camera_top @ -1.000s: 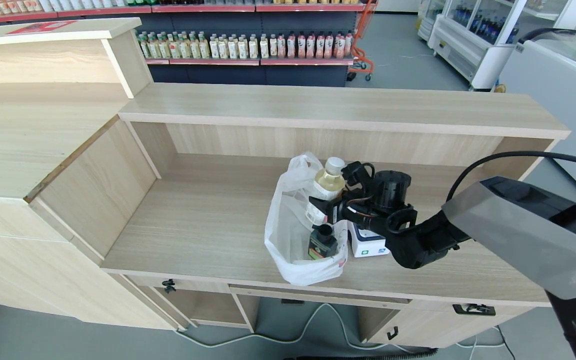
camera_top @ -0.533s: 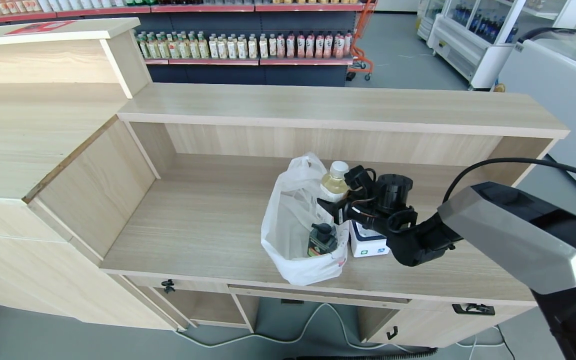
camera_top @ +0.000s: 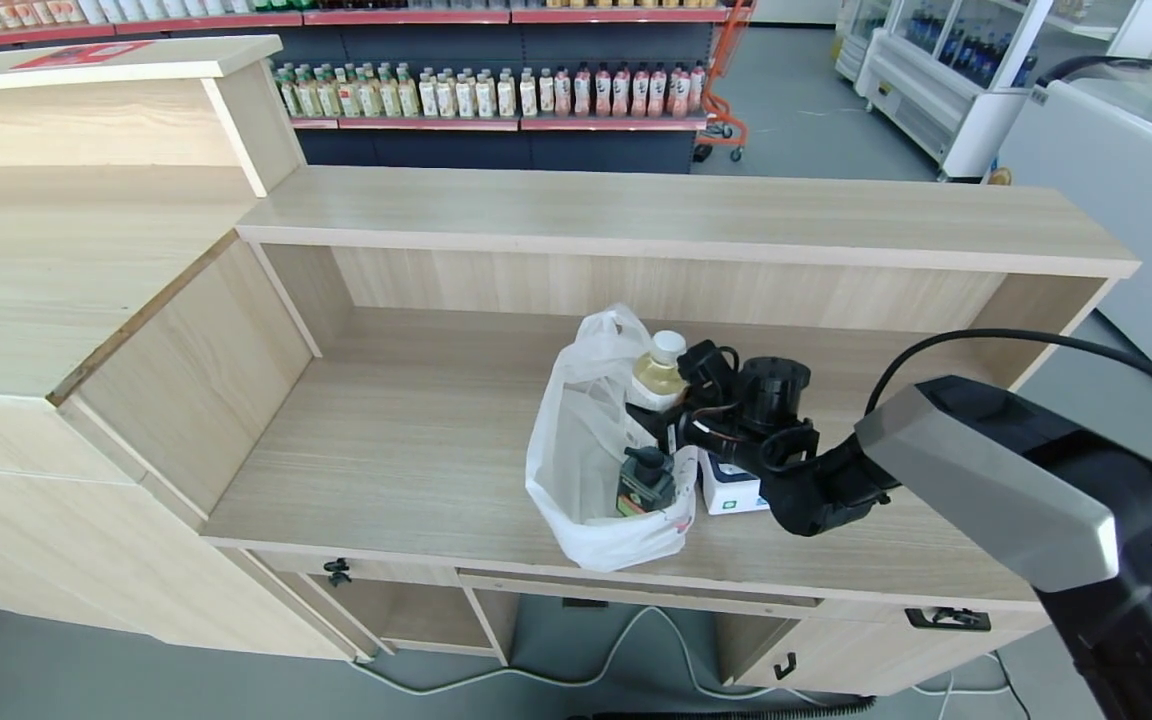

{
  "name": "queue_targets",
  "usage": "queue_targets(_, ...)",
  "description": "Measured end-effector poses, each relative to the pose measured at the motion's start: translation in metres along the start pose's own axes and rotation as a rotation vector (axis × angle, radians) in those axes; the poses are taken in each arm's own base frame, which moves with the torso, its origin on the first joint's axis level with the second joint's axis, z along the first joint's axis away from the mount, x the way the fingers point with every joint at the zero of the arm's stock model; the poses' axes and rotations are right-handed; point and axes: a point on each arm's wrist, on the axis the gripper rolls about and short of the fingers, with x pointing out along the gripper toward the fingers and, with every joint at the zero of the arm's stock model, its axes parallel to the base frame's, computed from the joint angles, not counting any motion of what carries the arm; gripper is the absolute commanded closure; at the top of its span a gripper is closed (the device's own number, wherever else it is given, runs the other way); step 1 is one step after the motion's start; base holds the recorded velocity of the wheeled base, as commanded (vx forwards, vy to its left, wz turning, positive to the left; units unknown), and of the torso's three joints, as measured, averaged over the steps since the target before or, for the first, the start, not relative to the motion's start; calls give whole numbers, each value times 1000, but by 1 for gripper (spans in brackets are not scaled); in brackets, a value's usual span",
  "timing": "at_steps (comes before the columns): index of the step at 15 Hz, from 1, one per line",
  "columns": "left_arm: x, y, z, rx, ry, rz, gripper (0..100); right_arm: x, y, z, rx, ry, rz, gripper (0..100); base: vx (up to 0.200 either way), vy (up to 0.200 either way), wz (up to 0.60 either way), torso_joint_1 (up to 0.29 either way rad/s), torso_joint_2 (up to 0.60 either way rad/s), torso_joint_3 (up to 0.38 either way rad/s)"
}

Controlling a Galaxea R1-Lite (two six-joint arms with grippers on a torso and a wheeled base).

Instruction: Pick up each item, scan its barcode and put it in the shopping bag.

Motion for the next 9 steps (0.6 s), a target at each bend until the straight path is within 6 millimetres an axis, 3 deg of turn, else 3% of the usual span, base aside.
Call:
queue_targets(6, 0, 0, 0, 0, 0, 0, 0, 1, -3, -11, -10, 17, -7, 100, 0, 0, 0, 0, 0, 0)
queue_targets(7, 0, 0, 0, 0, 0, 0, 0, 1, -2, -12, -10, 18, -6, 0, 0, 0, 0, 0, 0, 0)
queue_targets(9, 0, 0, 0, 0, 0, 0, 0, 1, -1, -11, -12, 10, -4, 0, 0, 0, 0, 0, 0, 0)
